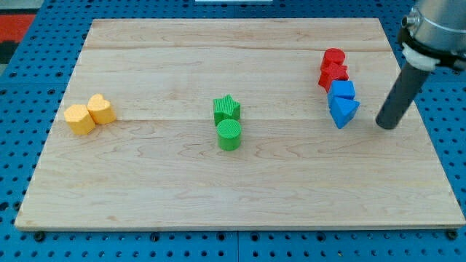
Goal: Push the red blocks towards the center of the board
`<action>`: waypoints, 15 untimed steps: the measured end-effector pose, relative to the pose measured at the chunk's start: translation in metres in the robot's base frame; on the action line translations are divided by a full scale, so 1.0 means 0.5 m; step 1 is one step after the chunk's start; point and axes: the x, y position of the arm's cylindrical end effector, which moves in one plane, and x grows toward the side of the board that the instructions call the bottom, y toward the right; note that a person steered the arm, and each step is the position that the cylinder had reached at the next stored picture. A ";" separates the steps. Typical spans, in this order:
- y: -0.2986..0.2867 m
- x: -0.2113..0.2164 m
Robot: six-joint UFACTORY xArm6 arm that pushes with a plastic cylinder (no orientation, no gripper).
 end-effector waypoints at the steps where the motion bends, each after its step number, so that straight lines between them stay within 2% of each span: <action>1: -0.029 -0.062; 2: -0.021 -0.097; 3: -0.106 -0.181; 4: -0.206 -0.213; 5: -0.239 -0.226; 6: -0.120 -0.215; 7: -0.065 -0.204; 8: 0.131 -0.217; 9: 0.140 -0.315; 10: -0.019 -0.368; 11: -0.097 -0.316; 12: -0.065 -0.370; 13: 0.071 -0.340; 14: 0.063 -0.289; 15: -0.098 -0.286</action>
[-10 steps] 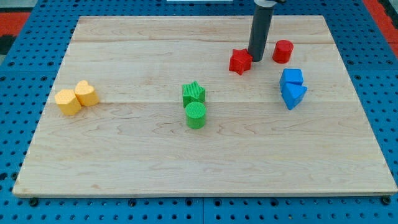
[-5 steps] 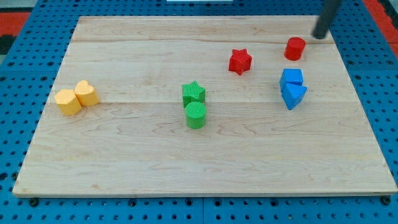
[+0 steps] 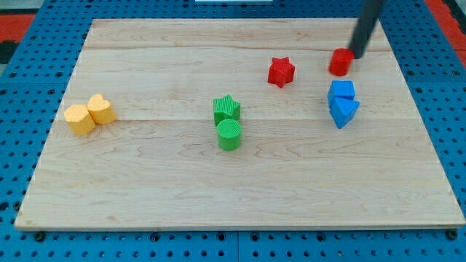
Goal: Push the red blocks towards the center of the board
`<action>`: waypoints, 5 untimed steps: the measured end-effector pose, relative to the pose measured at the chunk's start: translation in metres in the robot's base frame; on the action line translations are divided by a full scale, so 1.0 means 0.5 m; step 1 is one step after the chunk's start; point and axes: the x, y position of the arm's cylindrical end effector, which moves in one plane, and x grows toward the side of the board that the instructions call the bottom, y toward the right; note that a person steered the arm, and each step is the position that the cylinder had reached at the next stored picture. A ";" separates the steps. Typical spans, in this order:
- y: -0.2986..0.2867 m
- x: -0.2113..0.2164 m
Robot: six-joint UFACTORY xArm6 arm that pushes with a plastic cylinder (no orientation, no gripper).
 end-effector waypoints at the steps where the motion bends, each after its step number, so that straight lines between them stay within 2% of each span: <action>1: -0.054 0.053; 2: -0.003 0.036; 3: 0.129 0.094; 5: -0.122 0.094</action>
